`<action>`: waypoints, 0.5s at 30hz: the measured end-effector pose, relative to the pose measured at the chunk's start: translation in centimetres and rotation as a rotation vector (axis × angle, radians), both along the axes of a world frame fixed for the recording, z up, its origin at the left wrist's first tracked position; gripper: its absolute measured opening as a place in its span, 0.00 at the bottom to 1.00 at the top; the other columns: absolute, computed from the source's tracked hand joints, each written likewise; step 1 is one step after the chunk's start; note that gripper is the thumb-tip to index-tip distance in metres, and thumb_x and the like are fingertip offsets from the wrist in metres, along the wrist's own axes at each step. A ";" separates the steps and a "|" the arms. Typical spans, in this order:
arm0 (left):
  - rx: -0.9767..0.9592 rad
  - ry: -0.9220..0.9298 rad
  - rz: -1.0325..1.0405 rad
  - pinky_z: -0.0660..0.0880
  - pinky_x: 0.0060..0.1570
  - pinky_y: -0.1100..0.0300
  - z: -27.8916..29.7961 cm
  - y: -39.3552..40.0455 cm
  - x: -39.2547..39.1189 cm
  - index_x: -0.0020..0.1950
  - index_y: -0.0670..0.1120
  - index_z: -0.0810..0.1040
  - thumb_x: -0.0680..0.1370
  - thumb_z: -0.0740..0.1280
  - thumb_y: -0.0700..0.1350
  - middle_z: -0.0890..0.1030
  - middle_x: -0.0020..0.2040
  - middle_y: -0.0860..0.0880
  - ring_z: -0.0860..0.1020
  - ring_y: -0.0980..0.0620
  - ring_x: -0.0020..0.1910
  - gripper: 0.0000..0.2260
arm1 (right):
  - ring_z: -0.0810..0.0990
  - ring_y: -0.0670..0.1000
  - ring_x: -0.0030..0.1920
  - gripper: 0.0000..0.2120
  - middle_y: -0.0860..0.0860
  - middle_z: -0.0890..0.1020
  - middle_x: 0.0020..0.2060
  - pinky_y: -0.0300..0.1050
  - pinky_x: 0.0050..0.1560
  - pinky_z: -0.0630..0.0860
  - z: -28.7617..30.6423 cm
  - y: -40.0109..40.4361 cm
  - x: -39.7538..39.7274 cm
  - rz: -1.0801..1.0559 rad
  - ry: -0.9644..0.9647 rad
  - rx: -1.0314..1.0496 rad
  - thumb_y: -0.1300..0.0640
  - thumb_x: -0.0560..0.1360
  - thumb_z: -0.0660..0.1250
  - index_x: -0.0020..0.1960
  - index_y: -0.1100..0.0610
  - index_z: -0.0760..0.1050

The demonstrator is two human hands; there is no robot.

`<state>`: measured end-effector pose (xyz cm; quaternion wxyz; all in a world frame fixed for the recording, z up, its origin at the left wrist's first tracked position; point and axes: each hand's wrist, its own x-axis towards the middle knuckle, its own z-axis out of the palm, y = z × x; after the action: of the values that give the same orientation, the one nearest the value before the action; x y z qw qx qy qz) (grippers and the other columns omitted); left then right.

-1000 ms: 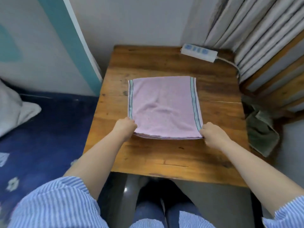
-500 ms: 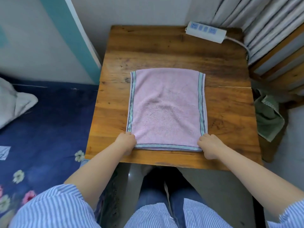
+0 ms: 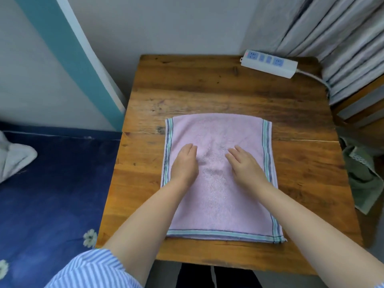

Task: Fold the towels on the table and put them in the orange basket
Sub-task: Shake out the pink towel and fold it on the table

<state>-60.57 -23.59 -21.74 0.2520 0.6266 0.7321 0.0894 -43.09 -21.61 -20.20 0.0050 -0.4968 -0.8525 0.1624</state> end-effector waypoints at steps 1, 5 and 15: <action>0.019 0.014 0.020 0.52 0.71 0.56 -0.4 0.5 0.2 0.72 0.41 0.60 0.80 0.53 0.38 0.57 0.75 0.44 0.54 0.48 0.75 0.20 | 0.66 0.69 0.67 0.21 0.67 0.70 0.65 0.62 0.67 0.62 -0.6 0.4 -0.5 -0.027 0.012 -0.027 0.74 0.70 0.63 0.62 0.69 0.71; -0.032 0.059 0.108 0.40 0.73 0.52 -3.5 1.1 1.0 0.75 0.48 0.52 0.81 0.52 0.47 0.47 0.77 0.48 0.42 0.49 0.76 0.23 | 0.47 0.59 0.75 0.23 0.57 0.53 0.74 0.53 0.74 0.42 -4.1 0.6 -1.1 -0.074 0.017 -0.131 0.61 0.78 0.55 0.73 0.58 0.58; -0.133 0.214 -0.022 0.39 0.71 0.49 -5.5 -0.8 -2.2 0.74 0.58 0.53 0.68 0.38 0.68 0.47 0.77 0.49 0.40 0.43 0.75 0.36 | 0.34 0.50 0.70 0.37 0.47 0.43 0.74 0.47 0.70 0.32 -5.8 1.5 2.6 -0.058 -0.202 -0.100 0.34 0.68 0.27 0.73 0.48 0.44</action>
<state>-62.80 -24.38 -27.24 0.2146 0.6222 0.7523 -0.0295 -40.44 -20.08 -25.99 -0.1014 -0.5347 -0.8247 0.1537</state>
